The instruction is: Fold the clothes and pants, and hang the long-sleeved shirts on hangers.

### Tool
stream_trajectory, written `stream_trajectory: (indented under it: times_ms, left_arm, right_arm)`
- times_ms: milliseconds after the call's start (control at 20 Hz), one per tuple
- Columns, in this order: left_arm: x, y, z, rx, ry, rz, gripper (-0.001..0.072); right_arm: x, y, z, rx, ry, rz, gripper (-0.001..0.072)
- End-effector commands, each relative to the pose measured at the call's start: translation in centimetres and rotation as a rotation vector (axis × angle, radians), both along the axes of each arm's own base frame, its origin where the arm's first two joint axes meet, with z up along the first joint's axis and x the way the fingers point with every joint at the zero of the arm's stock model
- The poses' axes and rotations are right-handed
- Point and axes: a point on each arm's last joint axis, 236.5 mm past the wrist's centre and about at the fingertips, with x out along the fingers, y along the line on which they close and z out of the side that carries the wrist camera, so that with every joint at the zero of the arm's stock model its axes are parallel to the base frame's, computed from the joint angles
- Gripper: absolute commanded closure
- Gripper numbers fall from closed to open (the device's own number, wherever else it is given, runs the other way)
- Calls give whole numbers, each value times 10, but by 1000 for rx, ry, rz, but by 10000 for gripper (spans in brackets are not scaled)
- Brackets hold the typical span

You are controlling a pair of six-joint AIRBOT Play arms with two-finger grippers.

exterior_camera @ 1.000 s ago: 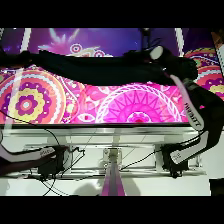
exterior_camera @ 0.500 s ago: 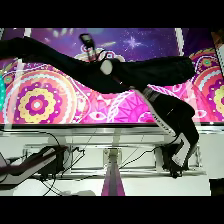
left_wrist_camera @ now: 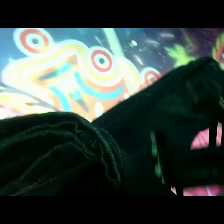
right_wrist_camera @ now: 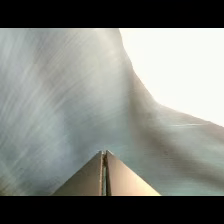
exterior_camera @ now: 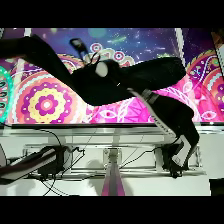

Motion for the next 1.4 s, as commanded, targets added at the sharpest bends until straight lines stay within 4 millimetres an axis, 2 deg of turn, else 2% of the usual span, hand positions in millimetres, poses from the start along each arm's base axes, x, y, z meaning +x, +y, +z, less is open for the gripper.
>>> stream_trajectory:
  times_ms: [0,100,150,300,350,400,450,500,550,600,650,750,850,950,1050,1200,1300,1350]
  left_arm:
    - [-4,-78,-16,-116,71,-169,678]
    - [-11,-147,-22,-205,105,-274,678]
    - [-14,-179,-33,-211,118,-307,678]
    - [-32,-250,-71,-194,171,-384,675]
    - [-40,-263,-81,-188,192,-410,583]
    - [-46,-271,-88,-184,209,-429,253]
    - [-48,-273,-90,-183,216,-435,-10]
    - [-46,-270,-90,-178,213,-433,9]
    - [-38,-259,-95,-153,205,-411,9]
    - [-24,-237,-107,-90,195,-377,10]
    - [-11,-208,-123,-18,227,-315,11]
    - [4,-133,-160,132,356,-161,11]
    - [-3,-70,-182,221,486,-86,11]
    - [-22,-38,-197,200,593,-57,11]
    - [-43,-18,-221,173,650,14,12]
    - [-67,-10,-264,120,642,173,13]
    - [-85,-19,-289,62,678,231,13]
    - [-93,-32,-295,25,675,194,13]
  right_arm:
    - [66,-99,17,-82,-31,-142,687]
    - [98,-173,35,-89,-15,-258,687]
    - [108,-205,42,-94,-8,-306,687]
    - [124,-295,60,-108,21,-436,687]
    - [125,-317,62,-115,35,-466,687]
    - [124,-338,62,-123,55,-491,687]
    - [121,-353,60,-133,79,-507,687]
    - [118,-367,55,-145,108,-519,686]
    - [116,-377,51,-154,129,-531,686]
    - [113,-386,46,-166,147,-539,687]
    - [111,-393,42,-179,161,-545,687]
    - [109,-401,36,-204,170,-543,687]
    - [110,-401,35,-213,158,-527,686]
    - [111,-401,34,-215,155,-528,687]
    - [114,-401,35,-211,146,-533,687]
    - [115,-402,36,-209,139,-537,687]
    - [118,-400,37,-204,126,-540,687]
    - [120,-400,39,-201,116,-543,686]
